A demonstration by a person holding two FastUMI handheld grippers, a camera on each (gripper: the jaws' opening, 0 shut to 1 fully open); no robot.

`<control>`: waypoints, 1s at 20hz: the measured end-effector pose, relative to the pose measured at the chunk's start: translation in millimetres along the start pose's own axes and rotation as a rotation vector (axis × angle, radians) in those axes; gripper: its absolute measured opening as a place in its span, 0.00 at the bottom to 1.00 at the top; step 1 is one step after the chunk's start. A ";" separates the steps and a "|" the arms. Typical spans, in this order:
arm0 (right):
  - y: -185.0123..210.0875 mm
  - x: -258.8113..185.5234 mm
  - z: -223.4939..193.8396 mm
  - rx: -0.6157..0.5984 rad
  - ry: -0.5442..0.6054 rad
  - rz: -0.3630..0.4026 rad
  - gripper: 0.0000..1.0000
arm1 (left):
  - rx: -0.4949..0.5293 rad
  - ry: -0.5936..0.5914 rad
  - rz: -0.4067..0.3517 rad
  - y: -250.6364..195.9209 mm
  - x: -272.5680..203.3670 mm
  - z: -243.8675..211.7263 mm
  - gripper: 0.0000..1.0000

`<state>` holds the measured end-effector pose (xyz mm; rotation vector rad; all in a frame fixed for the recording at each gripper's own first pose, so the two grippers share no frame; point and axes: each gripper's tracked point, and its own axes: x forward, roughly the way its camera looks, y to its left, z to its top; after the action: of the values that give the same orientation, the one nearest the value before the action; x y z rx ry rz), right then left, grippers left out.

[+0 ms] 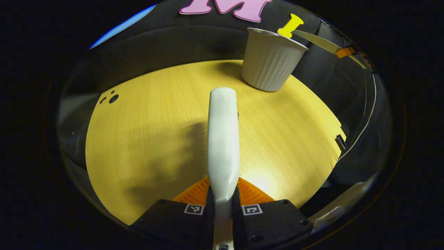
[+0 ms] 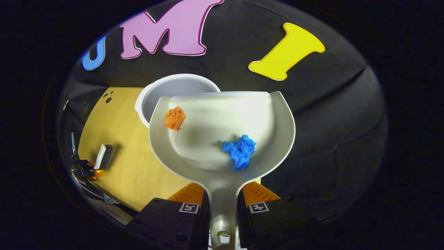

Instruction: Pick up the small broom and dustpan from the desktop, sweep the trash into the dustpan with the broom, and then empty the trash into the garbage bin.

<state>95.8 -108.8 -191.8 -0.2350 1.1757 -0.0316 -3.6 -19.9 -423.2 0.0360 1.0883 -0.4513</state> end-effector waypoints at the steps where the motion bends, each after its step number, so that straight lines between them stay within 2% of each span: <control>1: -3.8 2.3 6.1 -0.033 0.019 -0.012 0.37 | 0.002 -0.001 0.003 1.1 0.1 -0.7 0.25; 7: -27.4 -5.6 41.2 -0.302 0.151 -0.123 0.37 | -0.010 -0.001 -0.004 8.1 -0.6 -6.4 0.26; 8: -29.0 -8.8 46.8 -0.353 0.179 -0.137 0.33 | -0.010 -0.002 -0.003 9.7 0.1 -7.1 0.26; 9: -31.8 -8.9 50.8 -0.396 0.208 -0.148 0.37 | -0.011 -0.002 -0.004 10.2 0.2 -7.2 0.26; 12: -30.2 -7.3 69.2 -0.496 0.281 -0.180 0.37 | -0.016 -0.006 -0.007 13.1 -0.8 -8.9 0.26; 14: -24.6 -3.5 73.6 -0.508 0.292 -0.173 0.37 | -0.020 -0.009 -0.007 13.5 -1.9 -9.8 0.25; 15: -22.0 -1.9 74.1 -0.525 0.296 -0.174 0.34 | -0.024 -0.011 -0.011 13.0 -2.5 -10.5 0.26; 16: -21.0 -2.1 73.7 -0.536 0.300 -0.177 0.37 | -0.024 -0.011 -0.012 13.5 -3.5 -11.5 0.25; 20: -16.6 -2.3 73.1 -0.539 0.299 -0.171 0.37 | -0.013 -0.011 -0.013 15.1 -4.1 -12.3 0.25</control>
<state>163.5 -112.5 -159.8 -0.8288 1.4442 0.1052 -10.1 -1.7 -428.3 0.0148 1.0808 -0.4549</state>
